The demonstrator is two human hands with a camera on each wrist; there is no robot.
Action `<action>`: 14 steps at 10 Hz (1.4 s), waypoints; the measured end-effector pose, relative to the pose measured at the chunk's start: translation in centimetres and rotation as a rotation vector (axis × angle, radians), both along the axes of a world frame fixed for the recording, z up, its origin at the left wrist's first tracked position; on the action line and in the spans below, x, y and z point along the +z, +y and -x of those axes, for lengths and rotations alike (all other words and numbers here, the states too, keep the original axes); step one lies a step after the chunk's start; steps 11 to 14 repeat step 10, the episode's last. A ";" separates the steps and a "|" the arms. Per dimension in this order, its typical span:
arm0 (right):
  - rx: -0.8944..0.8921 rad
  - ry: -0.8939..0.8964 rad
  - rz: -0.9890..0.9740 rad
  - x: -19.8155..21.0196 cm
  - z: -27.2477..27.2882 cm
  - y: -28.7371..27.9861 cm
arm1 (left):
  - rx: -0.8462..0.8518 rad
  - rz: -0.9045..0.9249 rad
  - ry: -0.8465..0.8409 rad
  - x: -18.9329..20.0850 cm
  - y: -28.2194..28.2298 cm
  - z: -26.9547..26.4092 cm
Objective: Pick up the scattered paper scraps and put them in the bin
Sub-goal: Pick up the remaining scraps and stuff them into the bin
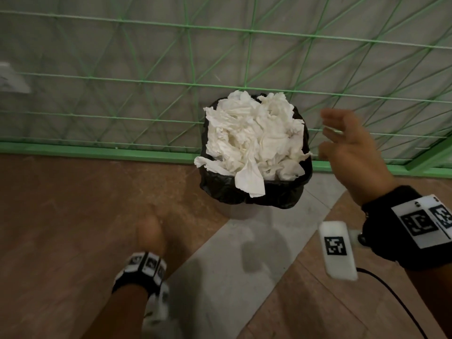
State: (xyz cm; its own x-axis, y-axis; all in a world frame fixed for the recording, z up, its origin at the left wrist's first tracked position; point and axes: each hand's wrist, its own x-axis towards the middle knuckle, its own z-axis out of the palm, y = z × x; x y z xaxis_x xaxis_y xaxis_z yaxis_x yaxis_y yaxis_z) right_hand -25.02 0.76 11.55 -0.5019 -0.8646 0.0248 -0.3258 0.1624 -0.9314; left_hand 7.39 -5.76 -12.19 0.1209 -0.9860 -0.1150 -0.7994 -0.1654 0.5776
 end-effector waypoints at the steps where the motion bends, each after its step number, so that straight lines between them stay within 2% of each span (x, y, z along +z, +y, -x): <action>1: -0.153 -0.065 0.031 -2.0 1.9 0.8 | 0.162 0.275 0.459 9.5 -3.0 2.0; 2: -0.264 -0.099 -0.021 -4.6 3.0 2.0 | -0.077 0.496 0.569 19.8 -5.2 4.7; 3: -0.315 -0.164 -0.081 -6.4 2.8 3.0 | -0.414 0.417 0.590 26.8 -5.4 8.5; 4: -0.340 -0.197 -0.125 -7.2 1.9 3.5 | -0.622 0.273 0.426 29.5 -4.5 12.8; 5: -0.341 -0.213 -0.116 -7.6 1.1 3.6 | -0.747 0.213 0.183 27.3 -4.1 15.5; 7: -0.337 -0.279 -0.114 -6.9 -0.3 3.8 | -0.959 0.033 -0.266 22.1 -4.3 16.2; 8: -0.304 -0.214 -0.097 -6.3 -0.5 3.9 | -0.993 -0.035 -0.377 21.6 -4.3 16.2; 9: -0.268 -0.170 -0.060 -5.9 -0.6 4.0 | -0.965 -0.039 -0.269 22.3 -4.6 16.4; 10: -0.249 -0.118 -0.040 -5.2 -0.6 3.9 | -0.911 -0.013 -0.007 24.5 -5.0 16.3; 14: -0.249 -0.118 -0.040 -5.2 -0.6 3.9 | -0.911 -0.013 -0.007 24.5 -5.0 16.3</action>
